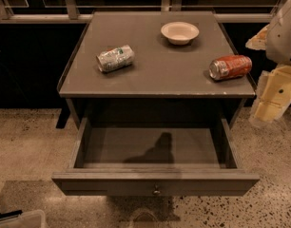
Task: Place 7up can into top drawer
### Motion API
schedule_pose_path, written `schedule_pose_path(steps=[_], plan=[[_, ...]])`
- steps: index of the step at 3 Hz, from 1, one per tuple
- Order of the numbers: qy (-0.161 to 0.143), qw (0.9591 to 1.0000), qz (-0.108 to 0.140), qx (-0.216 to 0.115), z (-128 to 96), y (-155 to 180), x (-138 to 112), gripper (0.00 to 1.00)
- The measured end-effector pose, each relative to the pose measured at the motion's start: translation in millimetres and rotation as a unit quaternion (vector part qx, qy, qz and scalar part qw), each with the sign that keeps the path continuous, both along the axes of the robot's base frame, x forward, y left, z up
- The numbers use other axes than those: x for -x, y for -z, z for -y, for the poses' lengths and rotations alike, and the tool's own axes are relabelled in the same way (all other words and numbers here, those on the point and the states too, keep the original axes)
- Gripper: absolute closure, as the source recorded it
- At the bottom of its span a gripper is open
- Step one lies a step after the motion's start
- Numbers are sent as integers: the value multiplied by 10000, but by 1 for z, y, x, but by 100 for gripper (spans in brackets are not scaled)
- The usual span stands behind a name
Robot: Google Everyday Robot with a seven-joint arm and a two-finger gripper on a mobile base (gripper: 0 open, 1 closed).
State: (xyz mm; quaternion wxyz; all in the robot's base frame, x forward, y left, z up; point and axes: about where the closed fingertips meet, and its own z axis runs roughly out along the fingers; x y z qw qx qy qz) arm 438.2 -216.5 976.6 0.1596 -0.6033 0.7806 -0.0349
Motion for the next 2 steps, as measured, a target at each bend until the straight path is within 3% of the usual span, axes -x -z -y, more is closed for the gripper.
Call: schedule_pose_path(steps=[1,2], plan=[[-3,10000,9,-2,0,0,0,0],[-234,9996,50,-117,-5,1,-22,0]])
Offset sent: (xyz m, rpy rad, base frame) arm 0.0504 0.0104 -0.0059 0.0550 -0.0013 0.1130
